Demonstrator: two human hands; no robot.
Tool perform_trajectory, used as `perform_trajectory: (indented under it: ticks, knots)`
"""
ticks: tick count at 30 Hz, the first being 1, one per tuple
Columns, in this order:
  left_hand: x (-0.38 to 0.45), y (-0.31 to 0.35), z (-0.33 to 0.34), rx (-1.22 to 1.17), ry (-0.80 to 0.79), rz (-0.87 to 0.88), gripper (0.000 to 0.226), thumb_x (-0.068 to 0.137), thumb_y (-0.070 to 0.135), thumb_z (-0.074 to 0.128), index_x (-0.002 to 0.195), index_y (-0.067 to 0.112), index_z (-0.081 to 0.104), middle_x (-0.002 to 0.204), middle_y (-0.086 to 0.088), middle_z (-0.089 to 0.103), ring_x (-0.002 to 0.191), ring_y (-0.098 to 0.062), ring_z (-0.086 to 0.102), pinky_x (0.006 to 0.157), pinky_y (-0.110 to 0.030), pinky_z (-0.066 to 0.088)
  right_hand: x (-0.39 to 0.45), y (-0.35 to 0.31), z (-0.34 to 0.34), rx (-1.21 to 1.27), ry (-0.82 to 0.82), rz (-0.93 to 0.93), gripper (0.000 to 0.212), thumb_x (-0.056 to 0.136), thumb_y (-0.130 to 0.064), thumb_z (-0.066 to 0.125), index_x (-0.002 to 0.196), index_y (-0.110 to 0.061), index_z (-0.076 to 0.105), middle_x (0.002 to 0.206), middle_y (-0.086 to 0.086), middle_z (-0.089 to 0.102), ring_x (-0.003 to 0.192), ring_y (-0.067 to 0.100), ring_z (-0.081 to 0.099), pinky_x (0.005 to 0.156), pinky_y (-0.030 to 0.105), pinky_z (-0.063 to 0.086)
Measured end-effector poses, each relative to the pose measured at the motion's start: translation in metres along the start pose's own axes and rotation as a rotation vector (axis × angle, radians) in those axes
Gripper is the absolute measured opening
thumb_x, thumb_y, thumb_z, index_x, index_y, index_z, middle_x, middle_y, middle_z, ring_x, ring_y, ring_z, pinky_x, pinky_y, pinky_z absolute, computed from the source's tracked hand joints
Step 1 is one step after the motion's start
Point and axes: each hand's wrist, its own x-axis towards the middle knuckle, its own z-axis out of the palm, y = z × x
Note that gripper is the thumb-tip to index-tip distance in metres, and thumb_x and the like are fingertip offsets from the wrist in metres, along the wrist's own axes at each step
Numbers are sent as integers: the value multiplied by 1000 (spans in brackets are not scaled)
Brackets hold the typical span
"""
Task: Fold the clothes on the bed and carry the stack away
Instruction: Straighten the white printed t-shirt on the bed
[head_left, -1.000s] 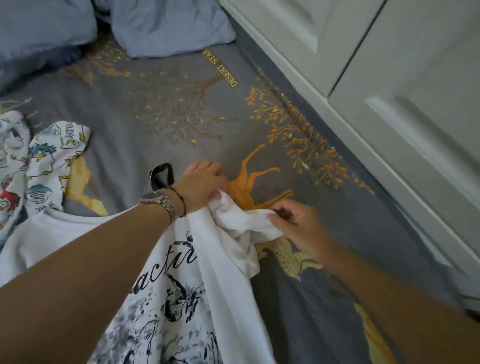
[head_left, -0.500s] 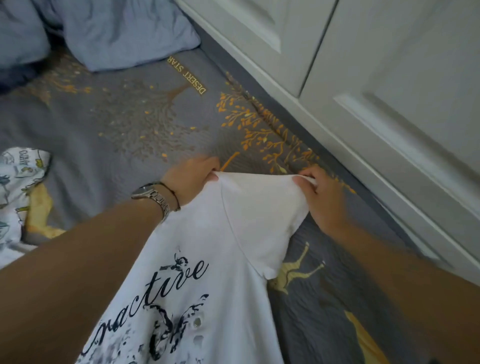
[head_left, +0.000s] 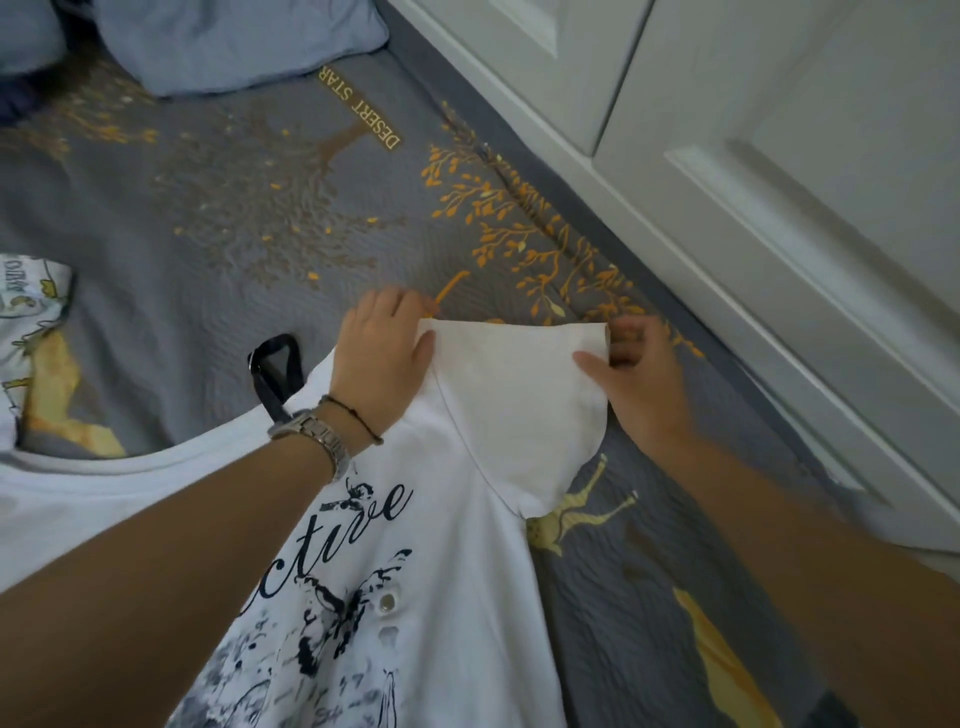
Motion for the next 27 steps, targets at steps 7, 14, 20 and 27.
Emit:
perform_trajectory:
  ticks: [7,14,20,27]
  knots:
    - [-70,57,-6,-169,-97,70,25,88,18,56,113,14,60,115,-6,60,109,-26,54,88,-37,42,-66,15,-14,186,-187,149,29,79,2,68,89,-17,49,94,17,67,76,21,65,64,37,53]
    - [-106,88,25,-43,-386,-26,54,96,43,36,145,26,24,152,-6,24,138,-22,23,110,-33,26,-86,17,-19,146,-221,58,31,75,5,71,99,-11,62,86,7,66,74,12,66,66,26,57]
    - [-111,106,41,198,-512,-35,64,96,49,27,149,23,1,156,-17,-1,144,-31,2,117,-44,10,-85,29,-29,-244,-216,-65,37,72,1,74,106,-4,63,100,16,55,75,18,55,68,16,48]
    - [-117,112,10,44,-421,-71,58,94,41,41,145,21,22,153,-10,21,140,-25,21,111,-38,24,-88,18,-35,-565,-204,-166,25,78,-9,66,102,-12,61,99,7,55,83,20,53,69,23,37]
